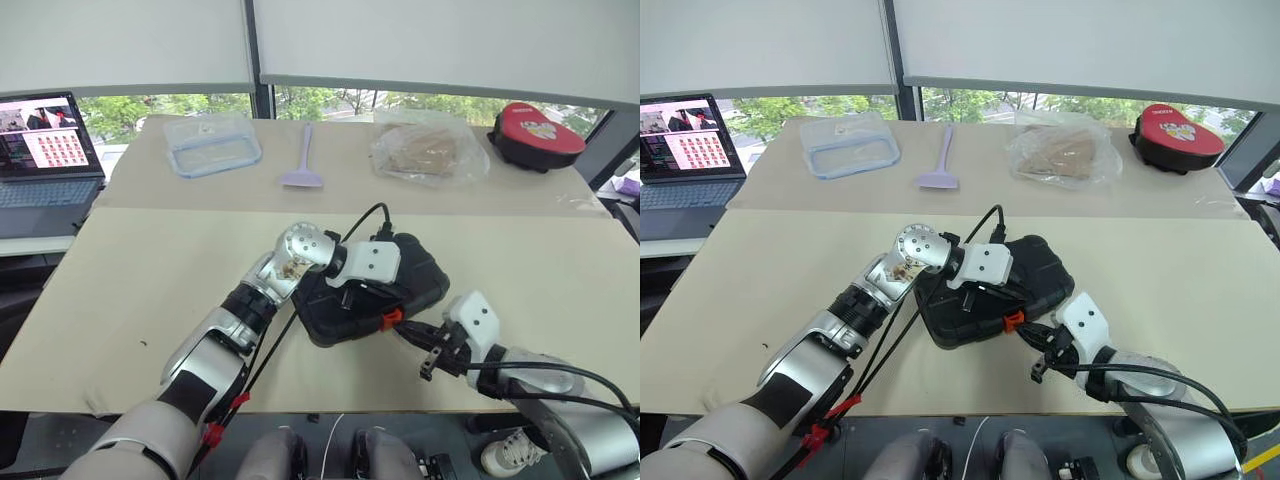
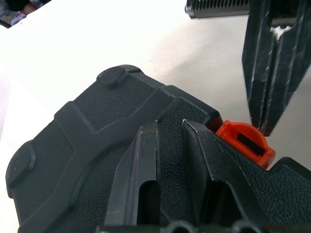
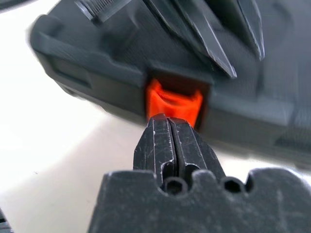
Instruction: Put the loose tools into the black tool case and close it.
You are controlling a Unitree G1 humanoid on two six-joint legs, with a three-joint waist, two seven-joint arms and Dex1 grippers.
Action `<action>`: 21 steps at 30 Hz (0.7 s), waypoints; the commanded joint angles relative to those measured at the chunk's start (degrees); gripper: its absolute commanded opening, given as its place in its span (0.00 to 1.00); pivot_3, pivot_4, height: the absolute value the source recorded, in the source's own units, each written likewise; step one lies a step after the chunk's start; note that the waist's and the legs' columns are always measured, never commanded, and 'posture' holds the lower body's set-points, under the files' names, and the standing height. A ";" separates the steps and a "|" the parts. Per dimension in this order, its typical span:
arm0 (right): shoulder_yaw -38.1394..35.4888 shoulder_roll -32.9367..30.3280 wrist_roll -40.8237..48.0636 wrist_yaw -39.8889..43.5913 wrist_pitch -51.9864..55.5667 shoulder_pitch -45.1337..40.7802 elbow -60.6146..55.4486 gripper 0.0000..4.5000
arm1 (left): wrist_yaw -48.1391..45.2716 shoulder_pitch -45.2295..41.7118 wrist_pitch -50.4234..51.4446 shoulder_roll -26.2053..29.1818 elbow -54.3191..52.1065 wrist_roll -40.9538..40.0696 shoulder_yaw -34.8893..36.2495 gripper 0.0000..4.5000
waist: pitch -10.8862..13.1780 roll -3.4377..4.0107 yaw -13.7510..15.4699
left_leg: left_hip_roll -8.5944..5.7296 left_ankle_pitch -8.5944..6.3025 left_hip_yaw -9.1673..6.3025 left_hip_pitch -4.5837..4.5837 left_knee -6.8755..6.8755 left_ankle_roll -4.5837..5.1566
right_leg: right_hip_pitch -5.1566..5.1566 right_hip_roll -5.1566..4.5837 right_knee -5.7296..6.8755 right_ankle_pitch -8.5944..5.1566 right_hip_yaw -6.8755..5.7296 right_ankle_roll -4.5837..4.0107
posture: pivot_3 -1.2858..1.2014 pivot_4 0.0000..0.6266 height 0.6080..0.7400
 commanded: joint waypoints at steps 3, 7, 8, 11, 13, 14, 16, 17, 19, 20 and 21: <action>-1.79 -0.90 0.29 0.73 -2.88 -0.19 -1.99 0.00 | -1.22 1.93 0.74 0.14 2.92 3.55 -3.75 0.20 | 0.00 0.00 0.02 | 0.00 0.00 0.00 0.01 0.00 0.00 | -0.01 0.00 0.00 0.00 0.00 0.00 | 0.52 0.24 0.91; -8.39 -5.33 3.57 5.96 -2.19 4.51 -4.51 0.00 | -1.49 2.02 3.82 1.75 1.23 1.79 -1.37 0.20 | 0.00 0.01 0.34 | -0.01 -0.02 0.00 -0.01 -0.01 0.03 | -0.01 -0.01 0.00 0.00 -0.01 0.01 | 0.52 0.24 0.91; -10.27 -6.52 4.60 7.40 -2.05 5.61 -4.85 0.13 | -1.75 2.05 5.10 2.34 0.51 1.07 -0.50 0.19 | 0.00 0.01 0.41 | -0.02 -0.03 0.00 -0.02 -0.02 0.05 | 0.00 -0.02 -0.01 -0.01 -0.02 0.01 | 0.52 0.24 0.91; -17.17 -11.27 8.25 14.87 -2.63 10.10 -4.45 0.33 | -3.83 2.70 11.22 5.92 -4.30 -3.00 3.52 0.36 | 0.01 -0.01 0.04 | -0.01 -0.04 0.00 -0.04 0.00 0.07 | 0.03 -0.02 -0.03 -0.01 -0.03 0.03 | 0.52 0.24 0.91; -21.33 -13.90 9.63 19.82 -4.03 12.20 -3.06 0.47 | -5.26 3.42 15.83 9.05 -8.12 -5.90 6.35 0.51 | 0.04 0.03 -0.35 | 0.00 -0.04 0.00 -0.02 -0.03 0.07 | 0.00 0.00 -0.01 -0.01 -0.01 0.02 | 0.52 0.24 0.91; -24.40 -15.90 10.45 23.51 -4.90 12.52 -0.72 0.56 | -7.22 4.41 19.75 12.65 -11.58 -8.77 9.07 0.61 | 0.04 0.04 -0.55 | 0.00 -0.03 0.00 -0.01 -0.11 0.05 | -0.03 0.02 -0.01 -0.01 0.01 0.02 | 0.52 0.24 0.91; -28.92 -18.93 12.29 28.44 -5.29 11.57 4.00 0.67 | -11.35 6.94 26.02 19.32 -17.84 -14.11 13.48 0.73 | 0.20 0.14 -1.49 | 0.01 0.00 0.01 0.00 -0.19 0.00 | -0.06 0.06 -0.01 -0.01 0.05 0.01 | 0.52 0.24 0.91; -30.69 -20.47 13.64 30.34 -4.76 10.27 6.84 0.77 | -13.78 8.99 29.16 23.60 -21.32 -17.00 15.69 0.84 | 0.25 0.16 -1.65 | 0.02 0.02 0.03 0.01 -0.23 -0.04 | -0.08 0.09 -0.01 -0.01 0.09 0.01 | 0.52 0.24 0.91; -32.64 -22.40 15.16 33.13 -4.49 8.38 11.05 0.92 | -16.64 12.46 33.21 29.62 -26.47 -21.09 18.58 0.99 | 0.53 0.29 -1.92 | 0.10 0.05 0.07 0.02 -0.25 -0.11 | -0.12 0.16 -0.02 -0.03 0.13 -0.03 | 0.52 0.24 0.91; -33.78 -23.97 15.93 35.57 -4.33 7.26 14.27 0.99 | -18.54 16.04 36.14 34.66 -29.33 -23.48 21.50 1.00 | 0.64 0.37 -1.63 | 0.11 0.06 0.07 0.01 -0.27 -0.13 | -0.12 0.16 -0.03 -0.05 0.11 -0.05 | 0.52 0.24 0.91; -34.49 -25.42 16.25 37.81 -4.47 6.16 17.47 0.99 | -20.04 20.08 38.86 39.30 -31.39 -25.94 25.32 1.00 | 0.76 0.46 -1.54 | 0.11 0.06 0.06 0.01 -0.26 -0.14 | -0.11 0.16 -0.05 -0.06 0.11 -0.06 | 0.52 0.24 0.91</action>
